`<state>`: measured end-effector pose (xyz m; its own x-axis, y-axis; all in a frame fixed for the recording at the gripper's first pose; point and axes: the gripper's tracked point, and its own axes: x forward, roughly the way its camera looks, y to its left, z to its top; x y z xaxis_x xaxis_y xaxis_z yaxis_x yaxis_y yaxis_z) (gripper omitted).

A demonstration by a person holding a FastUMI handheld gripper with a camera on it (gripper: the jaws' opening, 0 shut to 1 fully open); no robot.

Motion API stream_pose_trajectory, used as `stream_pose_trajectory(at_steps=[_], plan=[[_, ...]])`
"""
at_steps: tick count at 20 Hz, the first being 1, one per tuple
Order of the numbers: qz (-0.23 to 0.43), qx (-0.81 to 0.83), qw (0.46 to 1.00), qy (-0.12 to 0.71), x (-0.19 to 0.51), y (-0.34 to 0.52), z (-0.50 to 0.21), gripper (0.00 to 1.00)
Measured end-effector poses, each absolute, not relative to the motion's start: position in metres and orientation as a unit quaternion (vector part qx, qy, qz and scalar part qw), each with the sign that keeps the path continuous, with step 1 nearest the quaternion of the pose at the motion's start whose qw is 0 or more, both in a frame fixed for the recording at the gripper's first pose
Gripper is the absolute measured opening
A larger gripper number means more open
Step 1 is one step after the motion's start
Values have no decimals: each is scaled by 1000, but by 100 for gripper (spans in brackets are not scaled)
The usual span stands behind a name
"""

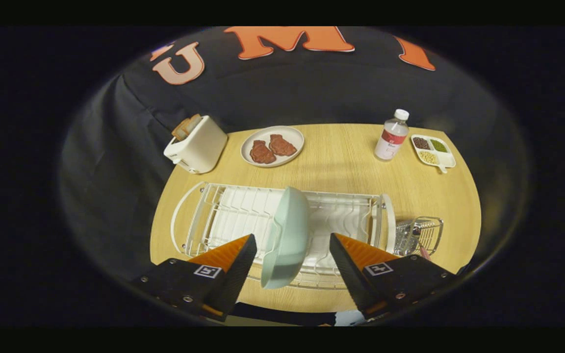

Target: Take the plate from the dish rack, then take the spoon from the basket and place it into the plate.

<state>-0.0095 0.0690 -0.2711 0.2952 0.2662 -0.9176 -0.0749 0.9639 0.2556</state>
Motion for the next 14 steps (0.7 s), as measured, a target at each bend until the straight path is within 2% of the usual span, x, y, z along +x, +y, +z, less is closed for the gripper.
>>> stream_pose_trajectory(at_steps=[7,14], plan=[[96,67,775,621,-18,98,-290,78],[69,38,766,638,-23,112,-297,56]])
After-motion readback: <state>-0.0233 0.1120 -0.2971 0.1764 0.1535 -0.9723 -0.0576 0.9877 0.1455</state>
